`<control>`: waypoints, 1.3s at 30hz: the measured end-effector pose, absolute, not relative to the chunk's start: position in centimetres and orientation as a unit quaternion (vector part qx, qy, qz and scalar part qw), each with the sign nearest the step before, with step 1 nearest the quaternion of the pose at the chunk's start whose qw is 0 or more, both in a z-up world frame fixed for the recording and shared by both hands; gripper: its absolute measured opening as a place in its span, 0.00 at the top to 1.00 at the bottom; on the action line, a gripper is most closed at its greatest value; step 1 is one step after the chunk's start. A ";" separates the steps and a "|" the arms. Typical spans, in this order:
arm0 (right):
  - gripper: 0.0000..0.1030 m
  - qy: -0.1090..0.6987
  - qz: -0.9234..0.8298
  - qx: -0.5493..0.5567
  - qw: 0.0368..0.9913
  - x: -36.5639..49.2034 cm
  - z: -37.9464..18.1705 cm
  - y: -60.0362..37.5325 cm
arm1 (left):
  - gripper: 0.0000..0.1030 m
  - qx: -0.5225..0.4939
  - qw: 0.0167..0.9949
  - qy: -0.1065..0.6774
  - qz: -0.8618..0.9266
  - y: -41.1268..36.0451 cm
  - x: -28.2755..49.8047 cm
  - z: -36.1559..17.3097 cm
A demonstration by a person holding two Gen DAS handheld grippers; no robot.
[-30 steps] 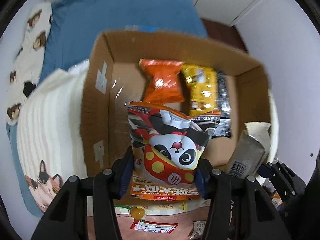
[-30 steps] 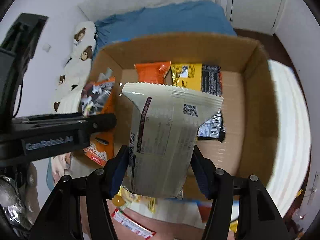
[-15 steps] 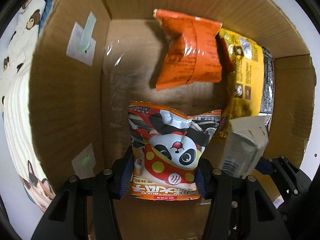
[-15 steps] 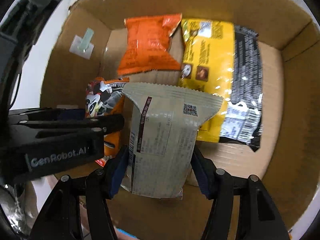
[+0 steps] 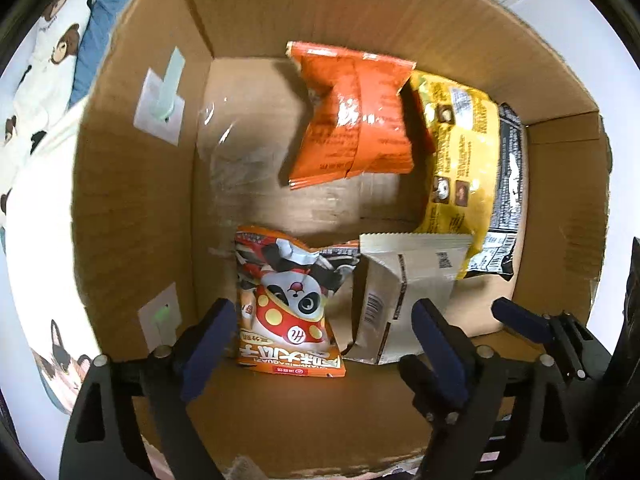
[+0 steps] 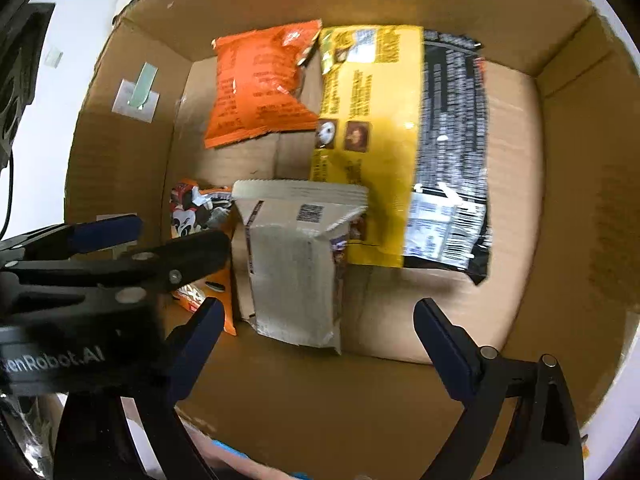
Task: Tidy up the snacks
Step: 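Carry both packets into the box and release them beside the others, then grasp the red-white packet with the left tool while the right tool grasps the nitz cookie bag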
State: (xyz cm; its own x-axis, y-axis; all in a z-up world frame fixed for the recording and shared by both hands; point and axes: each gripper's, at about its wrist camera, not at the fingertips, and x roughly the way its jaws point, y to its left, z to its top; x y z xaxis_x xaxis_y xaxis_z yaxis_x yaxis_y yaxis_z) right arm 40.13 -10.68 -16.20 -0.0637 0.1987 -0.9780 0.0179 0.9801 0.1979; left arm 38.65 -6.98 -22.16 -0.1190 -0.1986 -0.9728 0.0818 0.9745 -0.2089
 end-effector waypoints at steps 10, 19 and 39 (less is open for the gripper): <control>0.05 0.686 0.033 0.088 0.722 36.3 -10.8 -14.3 | 0.12 -0.026 0.729 0.677 -0.095 -7.5 37.0 -15.4; 0.05 0.628 0.012 0.079 0.774 32.0 -4.2 -15.4 | 0.12 -0.019 0.793 0.603 -0.087 -5.8 32.9 -9.6; 0.05 0.566 0.022 0.130 0.814 21.5 0.6 -13.6 | 0.12 -0.058 0.840 0.533 -0.077 -3.6 21.5 -4.4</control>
